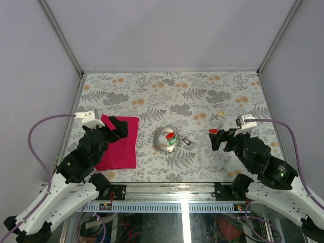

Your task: Put the keys on the keyring

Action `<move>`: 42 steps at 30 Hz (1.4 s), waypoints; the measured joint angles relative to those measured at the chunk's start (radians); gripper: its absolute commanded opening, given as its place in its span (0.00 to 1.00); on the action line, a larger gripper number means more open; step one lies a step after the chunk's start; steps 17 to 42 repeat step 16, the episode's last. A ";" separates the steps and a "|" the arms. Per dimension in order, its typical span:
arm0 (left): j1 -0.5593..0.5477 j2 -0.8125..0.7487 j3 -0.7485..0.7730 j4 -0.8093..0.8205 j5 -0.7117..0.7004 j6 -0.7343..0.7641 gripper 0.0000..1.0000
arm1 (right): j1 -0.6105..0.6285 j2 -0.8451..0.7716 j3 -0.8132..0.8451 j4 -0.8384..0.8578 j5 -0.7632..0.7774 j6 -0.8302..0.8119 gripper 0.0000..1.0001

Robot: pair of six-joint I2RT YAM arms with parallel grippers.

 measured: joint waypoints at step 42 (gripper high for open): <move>0.000 -0.181 -0.060 -0.070 -0.056 -0.031 1.00 | 0.000 -0.247 -0.225 0.072 0.027 0.009 0.99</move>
